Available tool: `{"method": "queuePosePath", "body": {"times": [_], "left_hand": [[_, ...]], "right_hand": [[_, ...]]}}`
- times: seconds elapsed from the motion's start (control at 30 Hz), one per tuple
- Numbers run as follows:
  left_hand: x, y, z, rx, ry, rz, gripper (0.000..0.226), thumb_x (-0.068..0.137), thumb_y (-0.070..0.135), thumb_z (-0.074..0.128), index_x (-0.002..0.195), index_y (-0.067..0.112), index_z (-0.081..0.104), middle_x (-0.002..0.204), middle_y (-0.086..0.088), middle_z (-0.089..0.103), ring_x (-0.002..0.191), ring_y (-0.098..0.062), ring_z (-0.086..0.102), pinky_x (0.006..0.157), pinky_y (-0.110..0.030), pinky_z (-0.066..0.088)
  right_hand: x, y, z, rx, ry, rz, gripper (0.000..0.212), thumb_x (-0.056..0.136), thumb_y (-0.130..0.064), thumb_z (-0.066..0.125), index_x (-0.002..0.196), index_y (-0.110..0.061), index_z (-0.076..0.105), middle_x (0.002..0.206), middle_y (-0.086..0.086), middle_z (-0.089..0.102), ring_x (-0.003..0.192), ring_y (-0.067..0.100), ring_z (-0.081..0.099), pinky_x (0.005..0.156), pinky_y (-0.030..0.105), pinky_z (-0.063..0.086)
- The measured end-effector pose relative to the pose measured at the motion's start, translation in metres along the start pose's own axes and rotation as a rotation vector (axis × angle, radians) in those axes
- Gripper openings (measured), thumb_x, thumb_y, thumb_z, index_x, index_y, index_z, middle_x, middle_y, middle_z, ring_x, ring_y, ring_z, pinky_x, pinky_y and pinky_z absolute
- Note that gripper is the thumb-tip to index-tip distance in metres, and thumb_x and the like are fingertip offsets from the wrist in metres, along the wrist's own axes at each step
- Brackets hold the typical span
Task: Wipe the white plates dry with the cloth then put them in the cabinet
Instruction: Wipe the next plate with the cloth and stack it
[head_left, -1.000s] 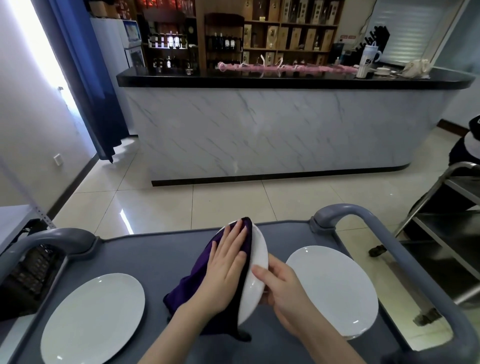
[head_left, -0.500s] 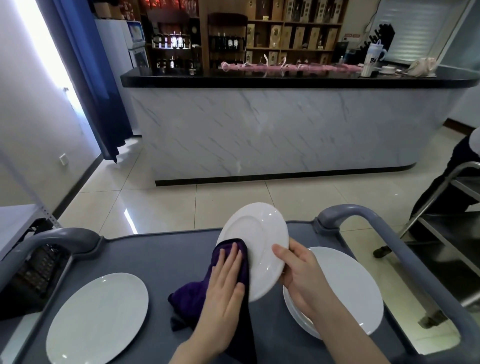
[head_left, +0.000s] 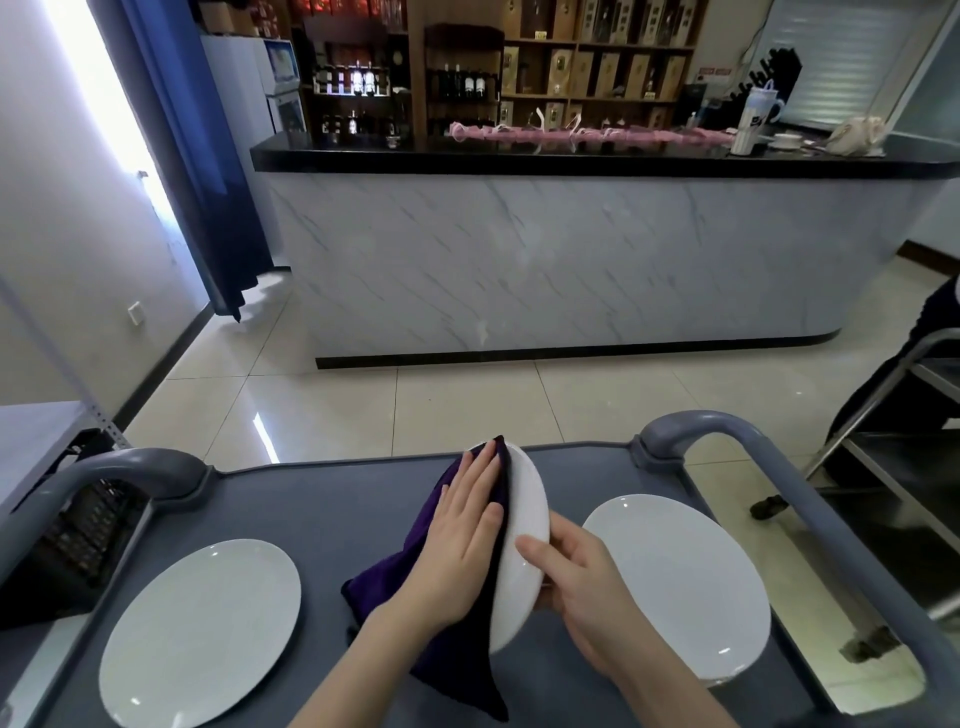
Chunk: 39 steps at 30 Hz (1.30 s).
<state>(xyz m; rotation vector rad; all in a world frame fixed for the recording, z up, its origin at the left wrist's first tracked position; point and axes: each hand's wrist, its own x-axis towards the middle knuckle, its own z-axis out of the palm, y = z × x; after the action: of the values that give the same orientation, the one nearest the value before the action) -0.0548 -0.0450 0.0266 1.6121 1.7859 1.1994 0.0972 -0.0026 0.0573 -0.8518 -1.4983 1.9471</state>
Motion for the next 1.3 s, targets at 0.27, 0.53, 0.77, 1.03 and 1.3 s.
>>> {"method": "queuePosePath", "body": {"times": [0.27, 0.53, 0.77, 1.03, 1.3], "left_hand": [[-0.015, -0.035, -0.001, -0.143, 0.054, -0.199, 0.055, 0.106, 0.021, 0.036, 0.154, 0.037, 0.016, 0.158, 0.023, 0.023, 0.145, 0.005, 0.019, 0.123, -0.038, 0.019], [-0.065, -0.024, 0.036, -0.160, -0.013, -0.183, 0.072, 0.103, 0.035, 0.044, 0.152, 0.044, -0.008, 0.159, 0.032, -0.008, 0.144, 0.014, -0.005, 0.116, -0.012, 0.003], [-0.075, -0.015, 0.008, 0.018, -0.024, -0.183, 0.035, 0.098, 0.042, 0.052, 0.131, 0.033, 0.061, 0.143, 0.031, 0.043, 0.129, 0.017, 0.036, 0.113, -0.017, 0.031], [-0.051, 0.015, -0.071, -0.841, 0.441, -0.514, 0.023, 0.101, 0.039, 0.047, 0.121, 0.034, 0.057, 0.105, 0.000, 0.075, 0.095, -0.023, 0.073, 0.073, -0.039, 0.061], [-0.096, -0.012, -0.106, -0.888, 0.647, -0.643, 0.033, 0.092, -0.002, 0.053, 0.121, 0.010, 0.062, 0.100, -0.013, 0.074, 0.080, -0.025, 0.073, 0.060, -0.031, 0.057]], "right_hand": [[-0.005, -0.008, -0.019, 0.088, 0.044, -0.064, 0.026, 0.087, -0.023, 0.061, 0.110, -0.018, 0.073, 0.106, 0.014, 0.074, 0.093, 0.023, 0.071, 0.070, 0.032, 0.056], [0.005, -0.024, -0.024, -0.021, 0.104, -0.120, 0.024, 0.099, -0.009, 0.055, 0.105, -0.022, 0.074, 0.106, 0.006, 0.075, 0.096, 0.018, 0.072, 0.070, 0.030, 0.057], [0.010, -0.028, -0.021, -0.415, 0.096, -0.229, 0.023, 0.098, -0.001, 0.052, 0.106, -0.016, 0.068, 0.099, 0.011, 0.072, 0.092, 0.024, 0.064, 0.081, 0.041, 0.052], [0.006, -0.029, 0.022, -1.297, -0.181, -0.706, 0.052, 0.091, -0.005, 0.057, 0.140, -0.022, 0.054, 0.091, 0.003, 0.073, 0.079, 0.018, 0.063, 0.068, 0.029, 0.050], [0.030, 0.008, 0.063, -1.411, -0.494, -0.933, 0.048, 0.076, -0.015, 0.080, 0.121, -0.026, 0.070, 0.131, -0.011, 0.065, 0.109, 0.011, 0.069, 0.075, 0.028, 0.060]]}}
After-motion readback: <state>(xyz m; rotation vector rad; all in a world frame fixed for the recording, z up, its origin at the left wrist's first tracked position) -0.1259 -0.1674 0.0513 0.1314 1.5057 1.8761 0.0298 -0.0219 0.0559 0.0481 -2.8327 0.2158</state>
